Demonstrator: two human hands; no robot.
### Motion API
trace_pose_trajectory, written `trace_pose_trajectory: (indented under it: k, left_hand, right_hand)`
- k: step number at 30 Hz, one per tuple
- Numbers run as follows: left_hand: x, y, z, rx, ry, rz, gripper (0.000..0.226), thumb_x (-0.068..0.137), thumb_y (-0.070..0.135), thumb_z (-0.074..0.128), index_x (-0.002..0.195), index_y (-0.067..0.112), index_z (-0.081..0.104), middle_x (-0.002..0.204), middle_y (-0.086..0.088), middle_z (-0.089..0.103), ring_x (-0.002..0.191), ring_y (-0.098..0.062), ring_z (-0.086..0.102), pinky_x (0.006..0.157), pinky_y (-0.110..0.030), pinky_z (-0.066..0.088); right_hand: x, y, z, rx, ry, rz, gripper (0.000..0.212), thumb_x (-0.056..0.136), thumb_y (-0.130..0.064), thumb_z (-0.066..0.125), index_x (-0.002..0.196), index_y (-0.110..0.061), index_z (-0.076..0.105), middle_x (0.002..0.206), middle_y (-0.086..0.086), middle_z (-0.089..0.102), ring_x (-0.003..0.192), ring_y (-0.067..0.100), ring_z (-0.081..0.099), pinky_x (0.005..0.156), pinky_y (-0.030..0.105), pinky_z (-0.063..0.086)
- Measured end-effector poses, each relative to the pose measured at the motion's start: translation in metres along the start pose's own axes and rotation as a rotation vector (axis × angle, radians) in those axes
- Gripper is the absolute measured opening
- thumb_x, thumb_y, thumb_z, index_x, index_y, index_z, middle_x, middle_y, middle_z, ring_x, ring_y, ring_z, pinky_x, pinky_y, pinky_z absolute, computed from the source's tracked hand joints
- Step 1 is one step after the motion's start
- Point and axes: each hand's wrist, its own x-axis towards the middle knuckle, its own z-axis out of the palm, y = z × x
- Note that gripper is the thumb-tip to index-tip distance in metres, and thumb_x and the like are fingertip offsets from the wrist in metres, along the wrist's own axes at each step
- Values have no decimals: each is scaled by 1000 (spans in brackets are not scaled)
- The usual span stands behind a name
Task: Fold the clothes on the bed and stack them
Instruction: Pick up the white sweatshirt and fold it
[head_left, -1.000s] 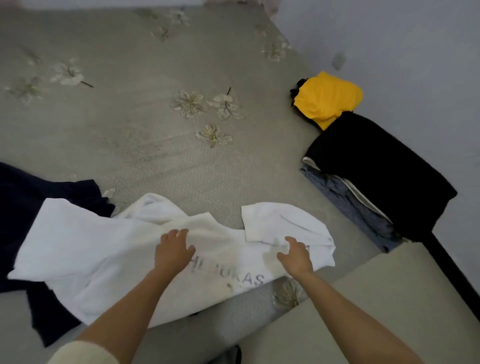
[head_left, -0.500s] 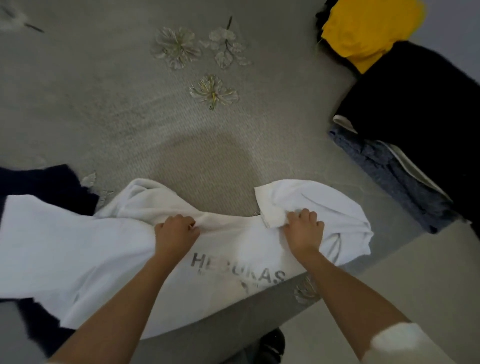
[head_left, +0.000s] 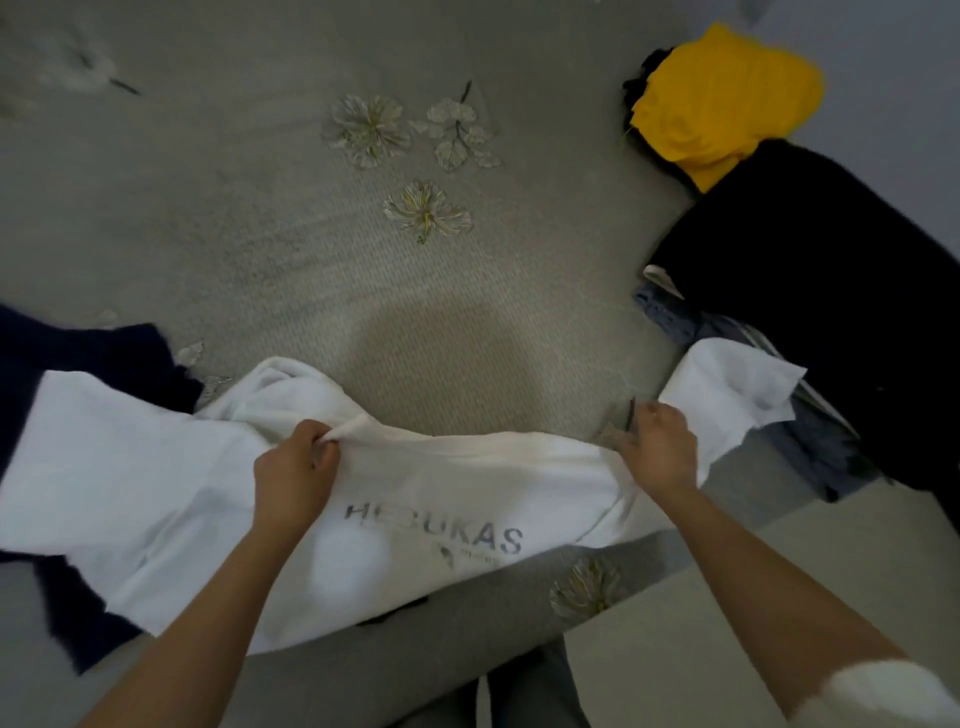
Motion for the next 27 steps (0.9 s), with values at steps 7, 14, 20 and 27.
trace_pose_trajectory:
  k: [7, 14, 20, 27]
  left_hand:
    - [-48, -4, -3, -71, 112, -85, 12, 91, 6, 51, 96, 0, 60, 84, -12, 63, 76, -28, 56, 69, -30, 35]
    - [-83, 43, -46, -135, 297, -107, 9, 89, 3, 53, 92, -1, 62, 86, -15, 65, 79, -34, 58, 72, -36, 40]
    - [-86, 122, -160, -328, 595, -12, 9, 88, 3, 54, 87, 3, 63, 76, -2, 58, 73, -16, 49, 64, -23, 35]
    - [-145, 174, -302, -699, 879, 270, 29, 88, 3, 55, 68, 24, 55, 69, 7, 55, 55, 9, 53, 54, -7, 41]
  right_hand:
    - [16, -46, 42, 96, -619, -65, 33, 87, -22, 51, 118, -10, 48, 119, 10, 54, 116, 30, 49, 102, 41, 34]
    - [31, -37, -73, 437, -397, -260, 35, 84, -6, 60, 60, -20, 39, 62, -5, 41, 59, 8, 38, 54, 20, 29]
    - [21, -84, -228, 715, -21, -452, 13, 85, -5, 61, 77, -9, 52, 67, -6, 47, 62, 8, 41, 53, 11, 33]
    - [-53, -125, -381, 912, 393, -749, 11, 86, -7, 58, 79, -8, 50, 70, 1, 48, 68, 17, 43, 54, 16, 33]
